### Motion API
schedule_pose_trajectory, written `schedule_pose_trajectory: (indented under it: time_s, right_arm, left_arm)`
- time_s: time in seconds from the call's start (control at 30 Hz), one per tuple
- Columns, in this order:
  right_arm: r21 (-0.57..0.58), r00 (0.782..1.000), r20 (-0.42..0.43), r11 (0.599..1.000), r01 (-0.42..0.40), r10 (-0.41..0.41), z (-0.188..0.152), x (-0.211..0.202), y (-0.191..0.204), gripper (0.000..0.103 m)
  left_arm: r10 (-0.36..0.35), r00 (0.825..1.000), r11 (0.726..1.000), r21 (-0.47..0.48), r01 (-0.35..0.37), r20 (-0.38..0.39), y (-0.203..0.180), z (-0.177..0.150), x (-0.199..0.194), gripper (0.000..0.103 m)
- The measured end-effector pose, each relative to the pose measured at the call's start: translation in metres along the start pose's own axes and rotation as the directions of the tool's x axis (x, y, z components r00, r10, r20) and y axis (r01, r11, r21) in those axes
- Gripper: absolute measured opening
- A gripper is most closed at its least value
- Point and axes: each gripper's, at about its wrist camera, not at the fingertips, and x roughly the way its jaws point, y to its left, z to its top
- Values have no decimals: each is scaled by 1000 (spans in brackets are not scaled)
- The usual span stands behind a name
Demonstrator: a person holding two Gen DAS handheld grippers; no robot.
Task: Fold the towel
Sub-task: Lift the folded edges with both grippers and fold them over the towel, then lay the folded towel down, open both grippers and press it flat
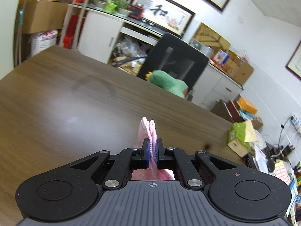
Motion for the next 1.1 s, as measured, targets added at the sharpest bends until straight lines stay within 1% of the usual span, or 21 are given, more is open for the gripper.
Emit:
schedule_pose_trajectory:
  time_s: [0.13, 0.2, 0.33, 0.47, 0.6, 0.7, 0.73, 0.83, 0.9, 1.0, 1.03, 1.07, 1.1]
  right_arm:
    - [45, 998, 5, 997, 59, -59, 0, -18, -31, 8]
    - [57, 996, -5, 994, 90, -90, -2, -25, -45, 8]
    - [64, 992, -25, 990, 128, -126, -6, -32, -60, 8]
    - [86, 983, -69, 981, 174, -168, -12, -35, -76, 8]
    - [80, 971, -110, 972, 221, -211, -15, -29, -81, 8]
    - [69, 960, -147, 965, 252, -240, -21, -23, -82, 8]
    - [67, 957, -157, 964, 256, -244, -23, -22, -82, 8]
    - [56, 943, -188, 955, 290, -275, -31, -17, -84, 9]
    - [56, 938, -200, 952, 300, -283, -34, -18, -85, 9]
    - [75, 936, -207, 949, 306, -285, -37, -18, -89, 10]
    - [83, 936, -208, 948, 306, -284, -37, -18, -91, 10]
    - [95, 937, -210, 948, 304, -279, -37, -18, -92, 10]
    - [115, 938, -212, 946, 302, -274, -37, -18, -94, 11]
  left_arm:
    - [-8, 1000, 998, 64, 9, -27, -37, -7, 22, 5]
    - [-11, 999, 995, 96, 15, -41, -56, -10, 33, 5]
    - [-14, 997, 986, 162, 25, -70, -91, -21, 56, 5]
    - [-4, 996, 980, 196, 22, -92, -102, -33, 66, 6]
    - [24, 992, 972, 237, 6, -121, -113, -48, 85, 6]
    - [28, 991, 965, 262, 8, -134, -116, -56, 92, 7]
    - [23, 990, 959, 284, 17, -136, -118, -59, 94, 9]
    - [11, 992, 951, 309, 29, -129, -121, -63, 95, 10]
    - [-2, 994, 947, 320, 39, -113, -122, -64, 92, 12]
    - [-19, 998, 946, 322, 34, -52, -118, -58, 76, 15]
    - [-19, 999, 946, 323, 31, -40, -118, -57, 73, 20]
    - [-21, 1000, 945, 327, 26, -18, -115, -54, 66, 27]
    - [-22, 1000, 944, 330, 24, -11, -115, -53, 64, 30]
